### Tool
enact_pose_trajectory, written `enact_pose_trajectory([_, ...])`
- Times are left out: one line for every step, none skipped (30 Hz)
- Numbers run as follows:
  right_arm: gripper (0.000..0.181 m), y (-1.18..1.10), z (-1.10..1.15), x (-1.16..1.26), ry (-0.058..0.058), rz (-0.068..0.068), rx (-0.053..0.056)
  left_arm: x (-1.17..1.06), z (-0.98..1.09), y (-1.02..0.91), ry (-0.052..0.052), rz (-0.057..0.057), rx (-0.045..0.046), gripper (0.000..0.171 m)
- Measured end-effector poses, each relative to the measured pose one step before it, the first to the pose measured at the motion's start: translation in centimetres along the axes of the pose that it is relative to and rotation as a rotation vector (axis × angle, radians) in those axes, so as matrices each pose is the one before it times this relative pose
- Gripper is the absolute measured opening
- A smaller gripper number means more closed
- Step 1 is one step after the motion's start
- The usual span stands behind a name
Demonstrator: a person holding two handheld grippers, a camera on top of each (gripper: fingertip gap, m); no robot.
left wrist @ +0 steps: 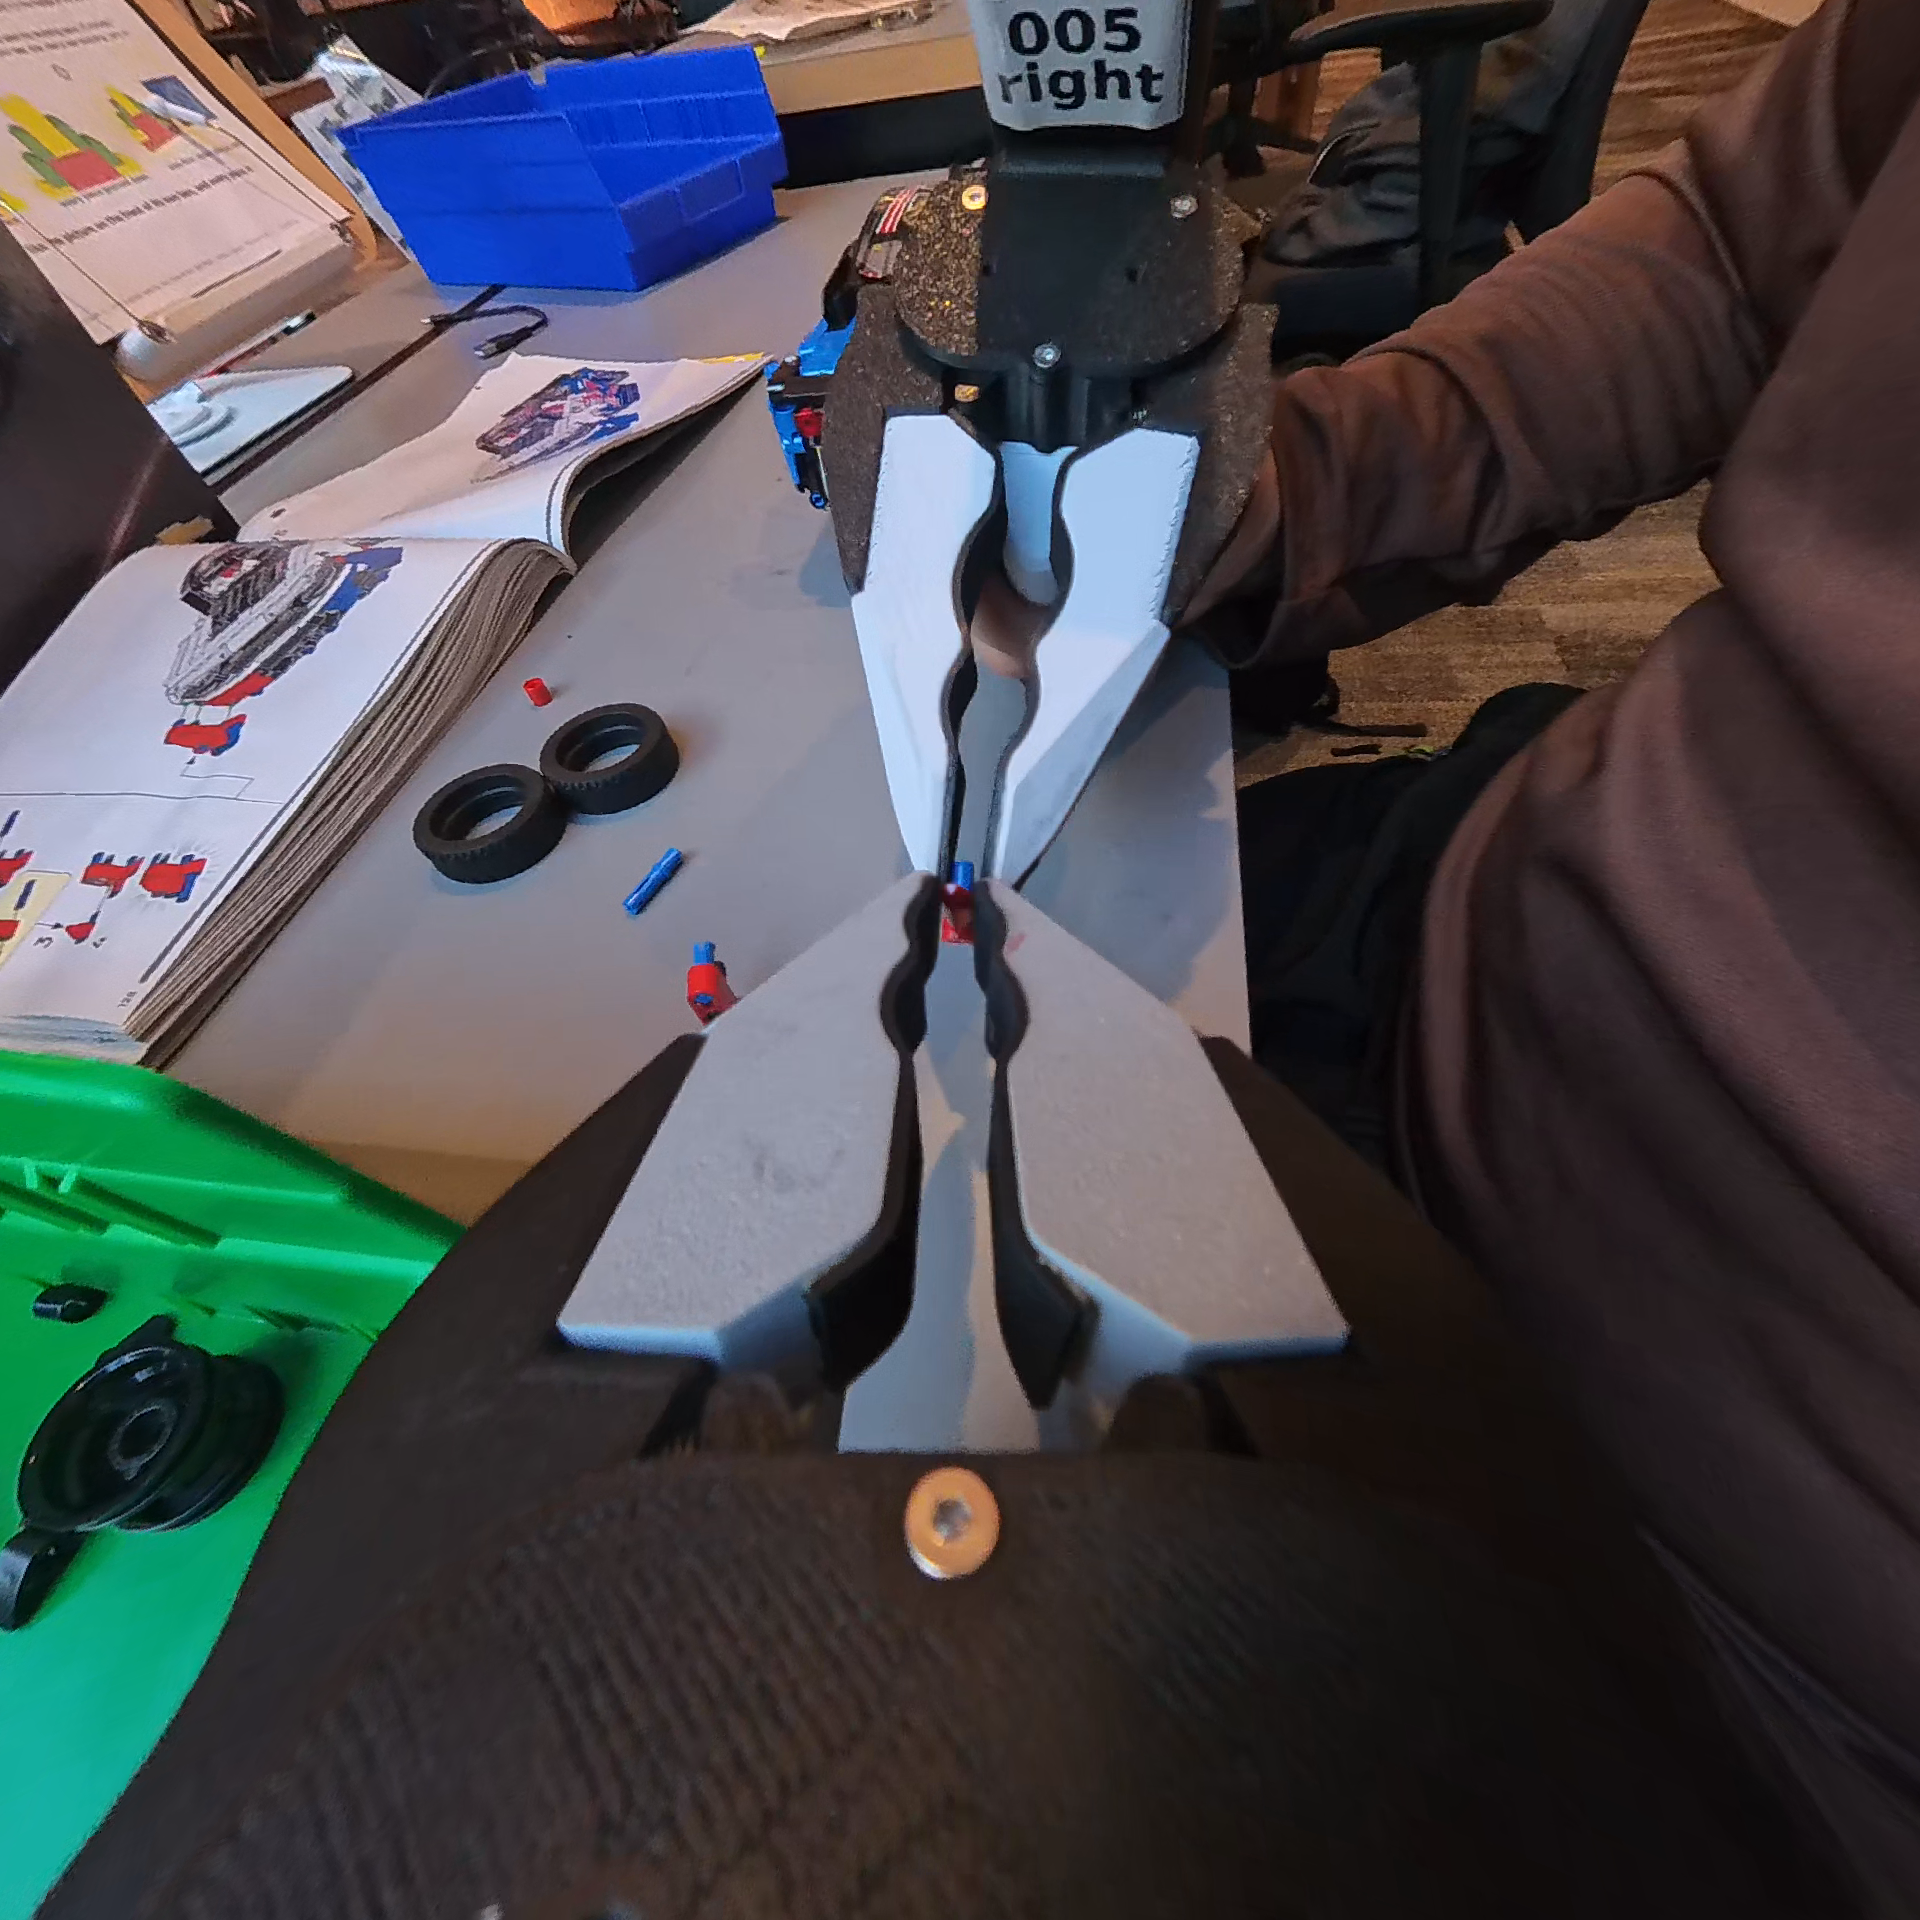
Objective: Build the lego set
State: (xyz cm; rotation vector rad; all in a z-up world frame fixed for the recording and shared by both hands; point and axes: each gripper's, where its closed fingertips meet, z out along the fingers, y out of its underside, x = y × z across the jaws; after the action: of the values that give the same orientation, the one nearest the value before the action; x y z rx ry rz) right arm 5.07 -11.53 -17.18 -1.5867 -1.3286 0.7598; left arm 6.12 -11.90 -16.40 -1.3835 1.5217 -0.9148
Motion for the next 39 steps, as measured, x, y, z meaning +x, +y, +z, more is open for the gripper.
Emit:
enact_pose_trajectory([0.005, -0.100, -0.041, -0.022, 0.0034, -0.0061, 0.0068, 0.032, 0.013, -0.003, 0.0001, 0.0029, 0.00020, 0.003])
enact_pose_trajectory([0.005, -0.146, -0.046, -0.071, 0.0000, -0.0066, 0.0089, 0.016, -0.031, -0.030, 0.0011, -0.0002, 0.00277, 0.003])
enact_pose_trajectory([0.005, -0.121, -0.047, -0.047, -0.0004, -0.0050, 0.0080, 0.056, -0.045, -0.045, 0.0052, -0.0006, 0.00387, 0.004])
enact_pose_trajectory([0.005, -0.090, -0.044, -0.035, -0.0010, -0.0026, 0.0064, -0.039, -0.029, -0.030, -0.0016, -0.0018, 0.00301, 0.006])
enact_pose_trajectory([0.005, -0.063, -0.016, -0.040, -0.0029, 0.0000, 0.0043, -0.035, -0.043, -0.048, -0.0013, -0.0020, 0.00412, 0.007])
enact_pose_trajectory([0.005, -0.046, -0.014, 0.006, -0.0014, 0.0020, 0.0031, 0.006, -0.028, -0.046, 0.0026, -0.0017, 0.00349, 0.008])
enact_pose_trajectory([0.005, -0.040, -0.008, 0.022, -0.0005, 0.0026, 0.0024, 0.046, -0.019, -0.020, 0.0048, -0.0015, 0.00171, 0.007])
enact_pose_trajectory([0.005, -0.042, -0.005, -0.005, -0.0014, 0.0015, 0.0022, 0.114, -0.006, -0.005, 0.0080, 0.0012, 0.00053, 0.004])
enact_pose_trajectory([0.005, -0.030, -0.007, -0.012, -0.0013, -0.0001, 0.0020, 0.031, -0.002, -0.016, 0.0006, 0.0025, 0.00108, 0.003])
enact_pose_trajectory([0.005, -0.018, 0.007, -0.016, -0.0007, -0.0005, 0.0013, 0.018, -0.025, -0.034, -0.0009, 0.0027, 0.00230, 0.003])
enact_pose_trajectory([0.005, 0.001, 0.019, 0.012, 0.0004, 0.0012, -0.0006, 0.012, -0.016, -0.019, -0.0004, 0.0019, 0.00182, 0.003])
enact_pose_trajectory([0.005, 0.024, 0.008, 0.084, 0.0030, 0.0052, -0.0017, -0.007, -0.018, 0.001, -0.0014, 0.0009, -0.00067, 0.003])
enact_pose_trajectory([0.005, 0.039, 0.006, 0.198, 0.0062, 0.0113, -0.0019, -0.080, 0.023, 0.029, -0.0072, 0.0000, -0.00254, 0.003])
enact_pose_trajectory([0.007, 0.009, 0.004, 0.260, 0.0052, 0.0173, -0.0002, -0.215, 0.042, 0.067, -0.0166, -0.0024, -0.00538, 0.003])
enact_pose_trajectory([0.020, -0.022, -0.023, 0.366, 0.0078, 0.0240, 0.0019, -0.372, 0.024, 0.165, -0.0250, -0.0118, -0.01219, 0.003])
enact_pose_trajectory([0.027, 0.049, 0.000, 0.626, 0.0196, 0.0306, -0.0023, -0.443, 0.021, 0.231, -0.0231, -0.0226, -0.01597, 0.003])
enact_pose_trajectory([0.029, 0.163, 0.085, 0.788, 0.0266, 0.0320, -0.0105, -0.532, -0.006, 0.244, -0.0242, -0.0347, -0.01500, 0.003])
enact_pose_trajectory([0.031, 0.290, 0.183, 0.824, 0.0289, 0.0268, -0.0222, -0.625, 0.000, 0.325, -0.0295, -0.0462, -0.02090, 0.003])
enact_pose_trajectory([0.033, 0.422, 0.271, 0.751, 0.0256, 0.0141, -0.0327, -0.352, 0.011, 0.431, -0.0129, -0.0434, -0.02785, 0.003])
enact_pose_trajectory([0.034, 0.501, 0.323, 0.737, 0.0285, 0.0000, -0.0396, -0.174, -0.020, 0.463, -0.0052, -0.0290, -0.02788, 0.003])
enact_pose_trajectory([0.035, 0.586, 0.359, 0.911, 0.0416, -0.0062, -0.0449, -0.336, -0.078, 0.437, -0.0204, -0.0142, -0.02451, 0.003])
enact_pose_trajectory([0.034, 0.635, 0.405, 0.915, 0.0434, -0.0051, -0.0493, -0.419, -0.103, 0.456, -0.0258, -0.0011, -0.02441, 0.003])
enact_pose_trajectory([0.032, 0.444, 0.414, 0.545, 0.0235, -0.0027, -0.0395, -0.232, -0.101, 0.422, -0.0136, 0.0088, -0.02212, 0.003])
enact_pose_trajectory([0.032, 0.016, 0.358, -0.013, -0.0075, -0.0046, -0.0152, -0.144, -0.038, 0.393, -0.0055, 0.0086, -0.02157, 0.003])
enact_pose_trajectory([0.032, -0.221, 0.288, -0.239, -0.0180, -0.0095, -0.0003, -0.301, 0.020, 0.396, -0.0152, 0.0073, -0.02335, 0.003])
enact_pose_trajectory([0.031, -0.245, 0.273, -0.288, -0.0214, -0.0176, 0.0015, -0.240, 0.068, 0.345, -0.0118, 0.0115, -0.02171, 0.003])
enact_pose_trajectory([0.028, -0.111, 0.263, -0.438, -0.0337, -0.0230, -0.0047, -0.055, 0.108, 0.300, -0.0026, 0.0123, -0.02044, 0.003])
enact_pose_trajectory([0.028, 0.086, 0.274, -0.268, -0.0277, -0.0165, -0.0144, 0.016, 0.076, 0.218, 0.0000, 0.0111, -0.01496, 0.003])
enact_pose_trajectory([0.027, 0.266, 0.261, -0.016, -0.0156, -0.0093, -0.0237, 0.040, 0.028, 0.119, -0.0008, 0.0099, -0.00734, 0.003])
enact_pose_trajectory([0.024, 0.410, 0.258, -0.157, -0.0267, -0.0095, -0.0303, 0.024, 0.002, 0.041, -0.0005, 0.0078, -0.00174, 0.003])
enact_pose_trajectory([0.021, 0.381, 0.193, -0.170, -0.0248, -0.0098, -0.0271, 0.001, -0.013, 0.004, 0.0010, 0.0027, 0.00063, 0.003])
enact_pose_trajectory([0.017, 0.195, 0.078, 0.033, -0.0055, -0.0085, -0.0134, -0.053, -0.029, -0.009, 0.0018, -0.0008, 0.00181, 0.003])
enact_pose_trajectory([0.014, 0.045, -0.006, -0.091, -0.0042, -0.0090, -0.0026, -0.090, -0.014, 0.003, 0.0019, -0.0033, 0.00122, 0.003])
enact_pose_trajectory([0.014, 0.038, -0.067, -0.263, -0.0092, -0.0076, -0.0005, -0.103, -0.031, 0.004, 0.0025, -0.0069, 0.00162, 0.003])
enact_pose_trajectory([0.014, 0.054, -0.082, -0.220, -0.0020, -0.0051, 0.0007, 0.011, -0.035, -0.040, 0.0090, -0.0077, 0.00364, 0.003])
enact_pose_trajectory([0.014, 0.060, -0.079, -0.141, 0.0039, -0.0066, 0.0029, 0.146, -0.058, -0.065, 0.0149, -0.0017, 0.00572, 0.003])
enact_pose_trajectory([0.014, 0.027, -0.113, -0.202, -0.0007, -0.0091, 0.0037, 0.145, -0.039, -0.052, 0.0110, 0.0036, 0.00466, 0.003])
enact_pose_trajectory([0.014, -0.015, -0.127, -0.246, -0.0054, -0.0071, 0.0056, 0.035, -0.001, -0.011, 0.0044, 0.0050, 0.00124, 0.003])
enact_pose_trajectory([0.014, -0.018, -0.111, -0.411, -0.0166, -0.0032, 0.0040, 0.083, 0.009, -0.004, 0.0073, 0.0060, -0.00046, 0.003])
